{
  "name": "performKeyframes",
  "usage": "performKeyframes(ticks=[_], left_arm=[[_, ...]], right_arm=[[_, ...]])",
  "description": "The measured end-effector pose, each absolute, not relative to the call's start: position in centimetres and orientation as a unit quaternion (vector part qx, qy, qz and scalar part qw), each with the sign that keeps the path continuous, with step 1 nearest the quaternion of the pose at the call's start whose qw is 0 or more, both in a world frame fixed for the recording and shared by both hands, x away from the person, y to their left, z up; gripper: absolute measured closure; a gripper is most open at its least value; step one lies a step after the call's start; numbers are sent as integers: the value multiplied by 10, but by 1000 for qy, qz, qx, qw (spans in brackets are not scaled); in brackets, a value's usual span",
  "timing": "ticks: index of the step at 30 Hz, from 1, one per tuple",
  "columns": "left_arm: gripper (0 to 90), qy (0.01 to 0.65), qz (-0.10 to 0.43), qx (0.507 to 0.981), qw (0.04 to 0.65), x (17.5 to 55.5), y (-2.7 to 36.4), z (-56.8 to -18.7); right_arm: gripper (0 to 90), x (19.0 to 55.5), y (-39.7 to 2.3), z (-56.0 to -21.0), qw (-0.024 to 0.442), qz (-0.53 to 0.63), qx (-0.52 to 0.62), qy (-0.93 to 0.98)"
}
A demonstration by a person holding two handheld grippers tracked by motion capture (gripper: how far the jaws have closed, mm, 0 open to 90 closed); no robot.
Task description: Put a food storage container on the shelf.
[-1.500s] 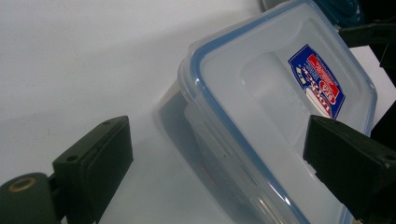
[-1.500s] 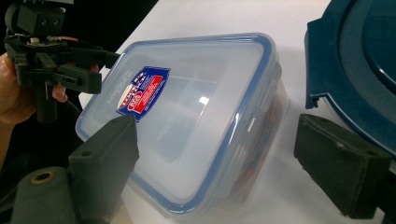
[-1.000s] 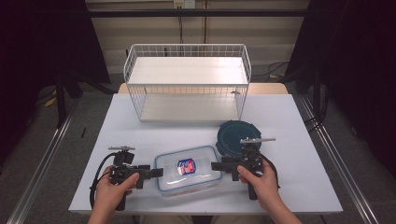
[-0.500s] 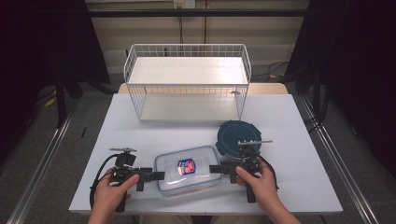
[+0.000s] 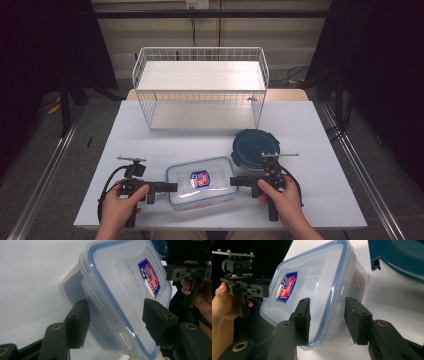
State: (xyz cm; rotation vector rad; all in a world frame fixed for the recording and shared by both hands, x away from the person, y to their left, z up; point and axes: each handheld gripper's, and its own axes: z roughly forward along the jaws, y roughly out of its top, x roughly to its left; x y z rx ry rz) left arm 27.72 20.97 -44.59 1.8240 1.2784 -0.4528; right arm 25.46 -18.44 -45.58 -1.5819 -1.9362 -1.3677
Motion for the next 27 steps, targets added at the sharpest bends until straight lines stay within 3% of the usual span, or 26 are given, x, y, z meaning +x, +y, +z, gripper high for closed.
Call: performKeyframes(ticks=[3, 13, 22, 27], left_arm=[[449, 518, -192, 720, 421, 279, 212, -445], [469, 535, -197, 698, 433, 283, 207, -449], [485, 551, -203, 676, 445, 286, 204, -452], [483, 553, -202, 672, 449, 283, 205, -454]], right_arm=[[594, 250, -188, -456, 174, -463, -557, -667], [624, 241, -194, -455, 206, -448, -586, -643], [639, 237, -199, -455, 208, -447, -590, -639], [528, 244, -198, -459, 185, -460, -603, -625]])
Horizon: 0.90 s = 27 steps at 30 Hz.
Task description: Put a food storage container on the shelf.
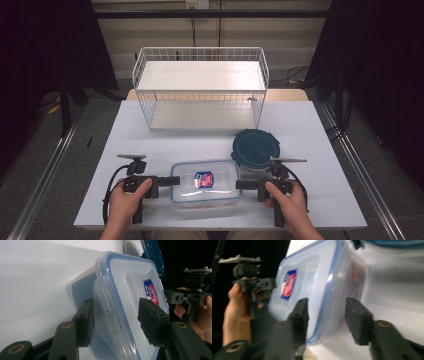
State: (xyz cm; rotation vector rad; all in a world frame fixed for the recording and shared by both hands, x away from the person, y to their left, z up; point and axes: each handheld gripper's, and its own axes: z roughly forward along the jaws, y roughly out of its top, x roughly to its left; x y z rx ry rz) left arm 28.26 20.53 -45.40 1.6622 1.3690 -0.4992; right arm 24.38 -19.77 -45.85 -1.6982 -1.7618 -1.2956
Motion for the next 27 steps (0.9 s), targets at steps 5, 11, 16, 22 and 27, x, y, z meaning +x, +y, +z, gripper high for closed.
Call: performKeyframes(ticks=[5, 11, 16, 22, 27], left_arm=[[484, 552, -198, 673, 451, 278, 209, -454], [454, 554, -198, 671, 451, 276, 212, -456], [373, 550, -208, 671, 452, 275, 208, -461], [336, 548, -208, 669, 457, 275, 208, -463], [335, 542, -210, 671, 461, 275, 209, -466]], right_arm=[[502, 248, -194, -462, 192, -463, -598, -625], [486, 253, -194, -465, 199, -471, -601, -614], [464, 255, -192, -468, 205, -473, -606, -606], [431, 255, -188, -471, 202, -478, -604, -604], [446, 253, -188, -469, 194, -478, -608, -603]])
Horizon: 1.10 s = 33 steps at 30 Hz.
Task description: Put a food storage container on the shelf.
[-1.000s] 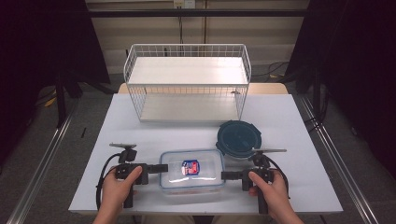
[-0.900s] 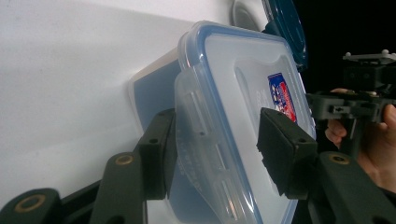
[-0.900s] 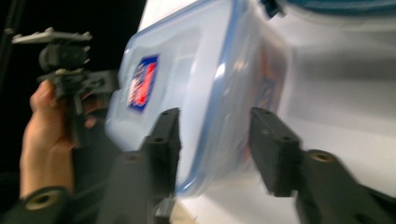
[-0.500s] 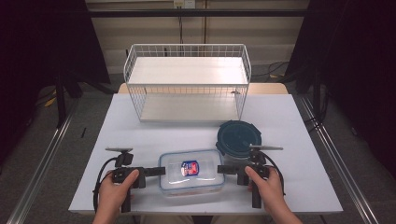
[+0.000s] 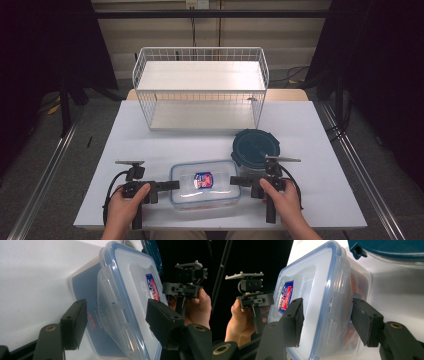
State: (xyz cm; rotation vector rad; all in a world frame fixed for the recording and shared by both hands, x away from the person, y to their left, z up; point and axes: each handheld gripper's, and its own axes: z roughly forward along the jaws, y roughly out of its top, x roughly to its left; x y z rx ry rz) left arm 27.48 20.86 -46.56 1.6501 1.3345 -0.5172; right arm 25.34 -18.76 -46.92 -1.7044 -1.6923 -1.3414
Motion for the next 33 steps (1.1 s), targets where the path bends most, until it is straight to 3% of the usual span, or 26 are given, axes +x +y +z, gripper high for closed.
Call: performKeyframes(ticks=[5, 9, 22, 33], left_arm=[[240, 545, -199, 680, 448, 271, 195, -463], [422, 542, -181, 684, 453, 271, 205, -456], [530, 560, -228, 649, 461, 269, 213, -451], [553, 548, -188, 629, 518, 267, 213, -429]], right_arm=[[462, 252, -188, -469, 200, -477, -613, -597], [495, 251, -189, -469, 206, -475, -621, -589], [547, 247, -192, -463, 209, -485, -629, -571], [564, 244, -196, -448, 194, -532, -628, -533]])
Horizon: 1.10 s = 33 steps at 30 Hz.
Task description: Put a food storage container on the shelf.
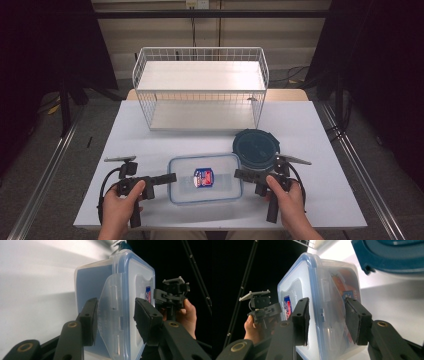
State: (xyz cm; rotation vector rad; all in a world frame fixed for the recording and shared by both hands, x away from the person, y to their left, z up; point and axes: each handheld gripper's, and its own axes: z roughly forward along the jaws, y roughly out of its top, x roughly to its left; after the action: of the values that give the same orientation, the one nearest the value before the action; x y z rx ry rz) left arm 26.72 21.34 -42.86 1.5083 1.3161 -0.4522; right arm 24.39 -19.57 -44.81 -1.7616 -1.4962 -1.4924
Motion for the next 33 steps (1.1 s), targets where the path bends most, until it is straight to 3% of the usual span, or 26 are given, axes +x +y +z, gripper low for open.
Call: performKeyframes(ticks=[16, 33], left_arm=[[562, 516, -128, 616, 581, 295, 201, -368], [570, 501, -105, 572, 641, 358, 191, -306]], right_arm=[[564, 261, -202, -398, 142, -600, -606, -502], [565, 322, -204, -326, 75, -657, -594, -459]])
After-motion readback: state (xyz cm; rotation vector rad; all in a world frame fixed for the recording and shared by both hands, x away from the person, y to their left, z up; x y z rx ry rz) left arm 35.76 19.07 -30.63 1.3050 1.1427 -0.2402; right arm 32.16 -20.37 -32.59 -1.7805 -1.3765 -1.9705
